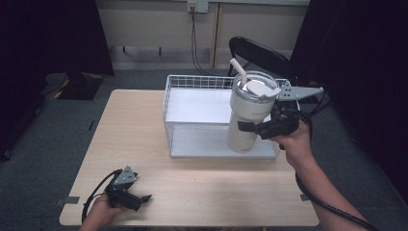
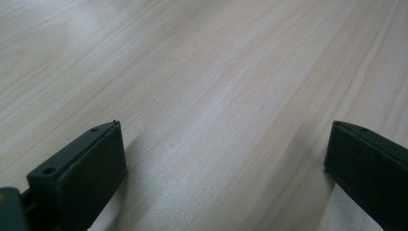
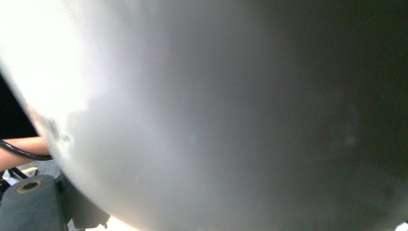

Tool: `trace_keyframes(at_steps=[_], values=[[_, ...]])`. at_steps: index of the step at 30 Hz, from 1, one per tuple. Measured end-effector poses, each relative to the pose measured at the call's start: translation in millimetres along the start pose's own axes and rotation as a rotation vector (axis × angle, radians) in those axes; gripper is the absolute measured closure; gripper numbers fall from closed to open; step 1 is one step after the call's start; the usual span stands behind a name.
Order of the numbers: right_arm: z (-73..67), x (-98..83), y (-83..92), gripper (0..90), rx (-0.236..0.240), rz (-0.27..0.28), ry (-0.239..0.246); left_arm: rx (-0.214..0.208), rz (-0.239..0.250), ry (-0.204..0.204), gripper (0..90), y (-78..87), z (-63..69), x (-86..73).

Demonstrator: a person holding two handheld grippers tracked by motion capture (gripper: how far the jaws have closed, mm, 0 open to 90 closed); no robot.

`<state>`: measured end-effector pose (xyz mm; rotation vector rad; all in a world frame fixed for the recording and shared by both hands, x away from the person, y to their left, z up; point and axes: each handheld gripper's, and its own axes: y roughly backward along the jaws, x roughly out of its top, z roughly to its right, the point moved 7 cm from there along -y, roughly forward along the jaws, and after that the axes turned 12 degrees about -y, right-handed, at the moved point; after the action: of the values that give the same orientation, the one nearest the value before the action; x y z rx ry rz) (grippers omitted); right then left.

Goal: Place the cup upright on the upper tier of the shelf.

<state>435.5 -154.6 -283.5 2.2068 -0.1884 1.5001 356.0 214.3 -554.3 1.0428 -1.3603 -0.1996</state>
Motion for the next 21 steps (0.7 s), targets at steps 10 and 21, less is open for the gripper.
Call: trace_keyframes(at_steps=[10, 21], values=[[-1.7, 14.5, -1.6, 9.7, -0.005, -0.007, 0.003, -0.001, 0.000, 0.000, 0.1, 0.0, 0.0, 0.0], [1.9, 30.0, -2.9, 9.7, -0.022, 0.009, 0.001, 0.000, 0.002, 0.004, 0.1, -0.1, 0.2, 0.2]])
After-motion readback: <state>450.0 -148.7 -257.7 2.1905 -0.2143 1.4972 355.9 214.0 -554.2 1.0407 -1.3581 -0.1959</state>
